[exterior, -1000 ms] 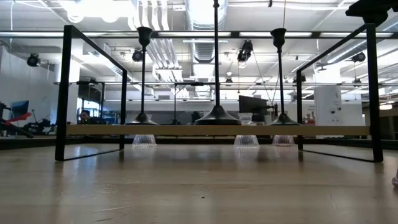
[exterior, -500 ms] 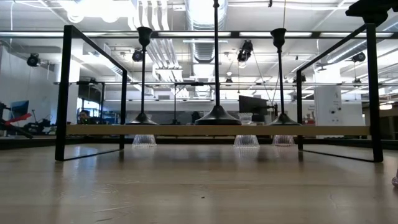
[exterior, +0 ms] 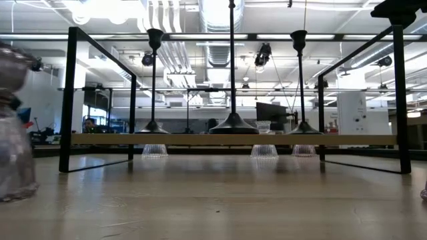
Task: Pick & Place candle stick holders
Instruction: Put the bottom left pink glass candle holder
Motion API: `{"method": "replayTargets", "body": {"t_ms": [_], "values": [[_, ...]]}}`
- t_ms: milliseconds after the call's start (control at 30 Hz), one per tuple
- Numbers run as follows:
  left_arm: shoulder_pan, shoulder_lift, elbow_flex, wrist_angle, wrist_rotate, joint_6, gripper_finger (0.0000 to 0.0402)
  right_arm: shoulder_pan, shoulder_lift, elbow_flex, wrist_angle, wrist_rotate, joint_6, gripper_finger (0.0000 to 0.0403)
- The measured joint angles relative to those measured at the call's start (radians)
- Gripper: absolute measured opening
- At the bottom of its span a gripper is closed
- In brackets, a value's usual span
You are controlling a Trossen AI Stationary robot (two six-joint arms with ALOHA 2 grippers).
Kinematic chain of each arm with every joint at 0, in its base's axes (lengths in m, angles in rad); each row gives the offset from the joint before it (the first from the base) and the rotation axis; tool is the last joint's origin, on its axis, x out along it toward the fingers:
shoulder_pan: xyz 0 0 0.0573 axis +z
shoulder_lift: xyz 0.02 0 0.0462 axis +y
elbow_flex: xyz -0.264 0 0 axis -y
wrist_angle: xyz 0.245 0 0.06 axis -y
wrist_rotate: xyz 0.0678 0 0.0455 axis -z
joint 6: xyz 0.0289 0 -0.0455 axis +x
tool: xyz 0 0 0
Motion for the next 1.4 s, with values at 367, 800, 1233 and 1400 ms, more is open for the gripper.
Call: {"method": "replayTargets", "body": {"t_ms": [367,800,1233,1400], "values": [[0.036,0.031,0.0,0.053,-0.079,0.002,0.0117,0.0,0.0,0.0,0.0,0.0,0.0,0.0063],[0.095,0.025,0.012,0.122,-0.225,0.066,0.0115,0.0,0.0,0.0,0.0,0.0,0.0,0.0063],[0.184,-0.048,0.065,0.046,-0.256,0.061,0.0113,0.0,0.0,0.0,0.0,0.0,0.0,0.0063],[0.227,-0.055,0.069,0.008,-0.273,0.006,0.0113,0.0,0.0,0.0,0.0,0.0,0.0,0.0063]]}}
